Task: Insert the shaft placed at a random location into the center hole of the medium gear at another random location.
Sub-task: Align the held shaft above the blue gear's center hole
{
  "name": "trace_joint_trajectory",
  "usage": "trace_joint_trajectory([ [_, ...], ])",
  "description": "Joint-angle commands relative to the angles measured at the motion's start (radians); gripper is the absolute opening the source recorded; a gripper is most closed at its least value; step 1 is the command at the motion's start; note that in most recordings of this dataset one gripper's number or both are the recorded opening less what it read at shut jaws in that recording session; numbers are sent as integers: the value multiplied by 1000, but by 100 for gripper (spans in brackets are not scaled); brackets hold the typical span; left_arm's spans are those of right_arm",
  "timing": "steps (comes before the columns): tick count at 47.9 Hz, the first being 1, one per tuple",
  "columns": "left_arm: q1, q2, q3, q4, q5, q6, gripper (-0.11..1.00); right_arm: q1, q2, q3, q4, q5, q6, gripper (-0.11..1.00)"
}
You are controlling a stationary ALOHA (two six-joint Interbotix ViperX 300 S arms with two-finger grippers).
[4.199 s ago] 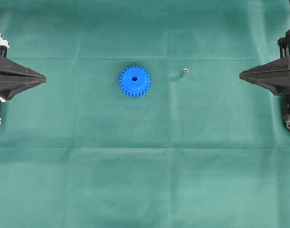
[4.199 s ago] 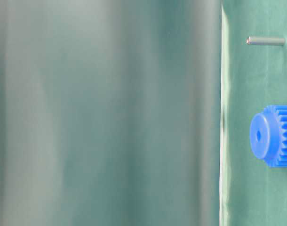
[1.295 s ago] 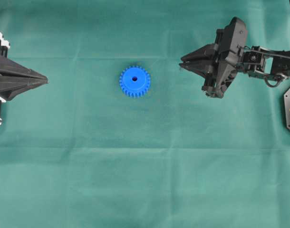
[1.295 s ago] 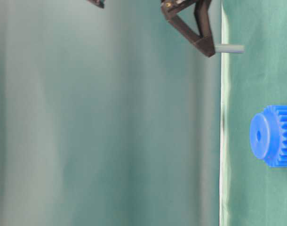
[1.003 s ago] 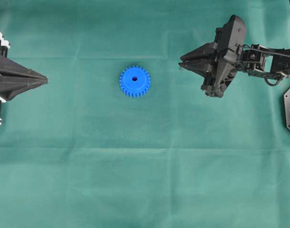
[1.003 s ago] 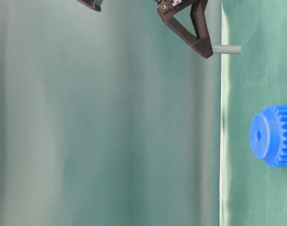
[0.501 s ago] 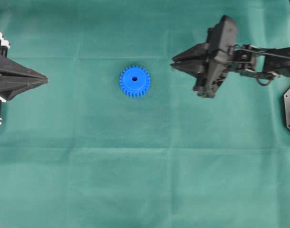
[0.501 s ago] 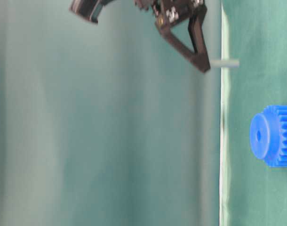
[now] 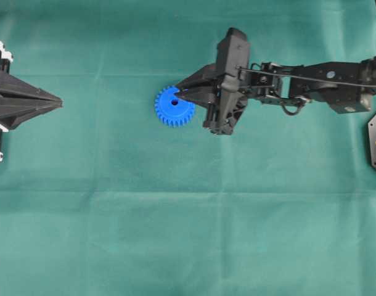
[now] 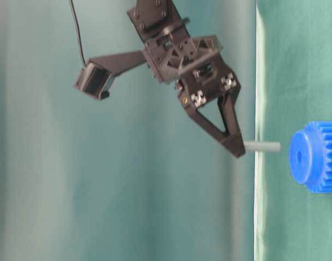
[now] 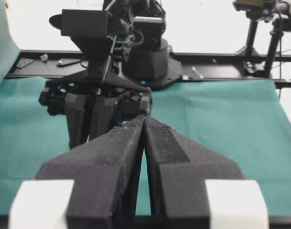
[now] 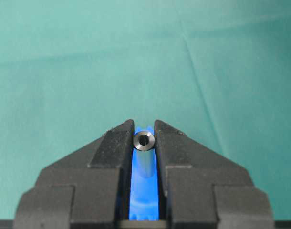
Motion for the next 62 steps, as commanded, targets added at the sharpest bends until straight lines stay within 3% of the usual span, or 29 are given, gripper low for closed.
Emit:
trace_joint_trajectory([
  [1, 3, 8, -21, 3, -5, -2, 0, 5, 3, -44, 3, 3, 6, 14],
  [62, 3, 8, -21, 3, -5, -2, 0, -2, 95, -66, 3, -15, 5, 14],
])
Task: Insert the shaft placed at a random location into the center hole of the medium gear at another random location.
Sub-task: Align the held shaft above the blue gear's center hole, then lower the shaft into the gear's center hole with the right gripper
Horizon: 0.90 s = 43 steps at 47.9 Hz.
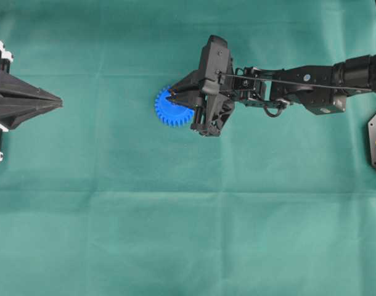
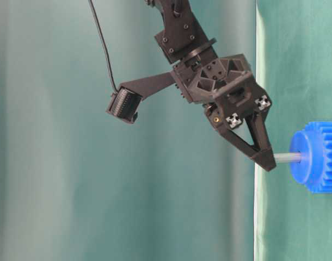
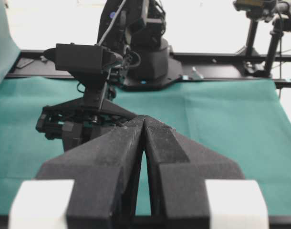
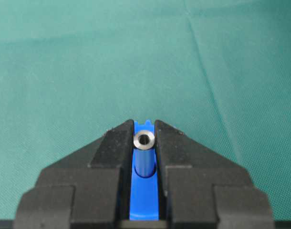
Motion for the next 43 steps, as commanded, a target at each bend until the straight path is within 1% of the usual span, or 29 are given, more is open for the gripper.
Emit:
trace_joint_trajectory([
  [1, 2, 8, -21, 2, -5, -2, 0, 0, -20, -17, 2, -6, 6, 14],
  [15, 2, 8, -23, 3, -5, -2, 0, 0, -63, -17, -2, -2, 0, 14],
  [27, 2, 8, -21, 3, -5, -2, 0, 0, -61, -12, -2, -6, 0, 14],
  [43, 2, 8, -21, 2, -5, -2, 0, 0, -21, -11, 2, -9, 2, 14],
])
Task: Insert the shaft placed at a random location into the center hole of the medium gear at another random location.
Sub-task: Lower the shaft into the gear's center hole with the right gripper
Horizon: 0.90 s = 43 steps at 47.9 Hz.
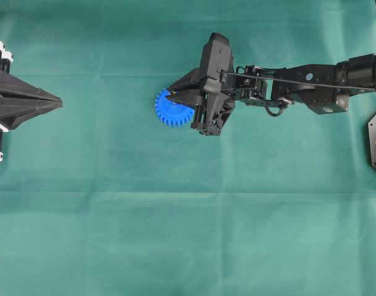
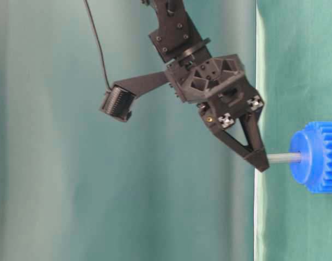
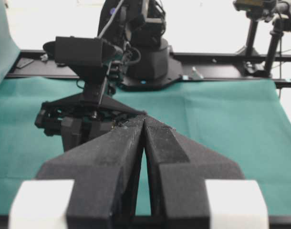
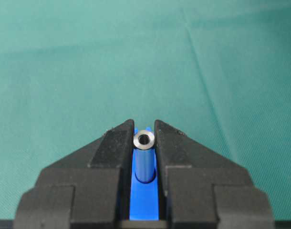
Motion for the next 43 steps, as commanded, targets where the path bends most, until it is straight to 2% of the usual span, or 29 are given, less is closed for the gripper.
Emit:
trace_joint_trajectory([
  [1, 2, 8, -21, 3, -5, -2, 0, 0, -8, -9, 3, -11, 3, 14],
  [43, 2, 8, -21, 3, -5, -2, 0, 0, 48, -8, 3, -25, 8, 14],
])
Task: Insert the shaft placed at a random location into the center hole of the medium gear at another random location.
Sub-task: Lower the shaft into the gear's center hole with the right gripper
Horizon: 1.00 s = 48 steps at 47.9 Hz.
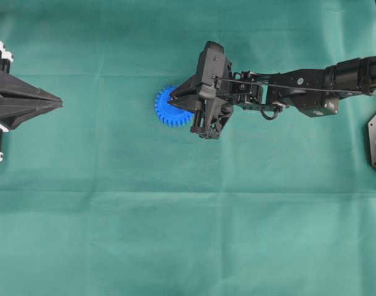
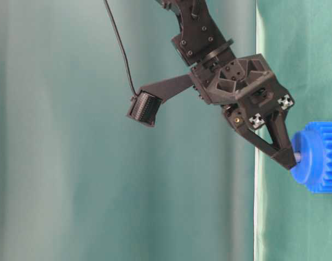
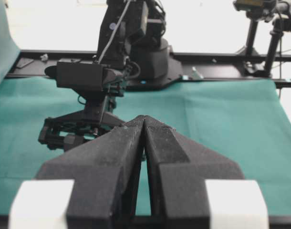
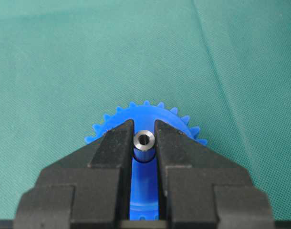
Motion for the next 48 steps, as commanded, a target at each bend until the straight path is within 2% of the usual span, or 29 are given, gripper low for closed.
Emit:
trace_joint_trajectory([
  [1, 2, 8, -23, 2, -5, -2, 0, 0, -17, -9, 2, -6, 6, 14],
  [16, 2, 8, -23, 2, -3, -2, 0, 0, -17, -9, 2, -5, 8, 14],
  [19, 2, 8, -23, 3, -3, -2, 0, 0, -17, -9, 2, -3, 8, 17],
  [23, 2, 8, -23, 3, -3, -2, 0, 0, -17, -12, 2, 2, 8, 37],
  [29, 2, 8, -23, 3, -3, -2, 0, 0, -17, -14, 2, 2, 9, 75],
  [32, 2, 8, -23, 3, -3, -2, 0, 0, -18, -15, 2, 2, 8, 87],
  [48, 2, 8, -23, 3, -3, -2, 0, 2, -41, -17, 2, 20, 8, 83],
])
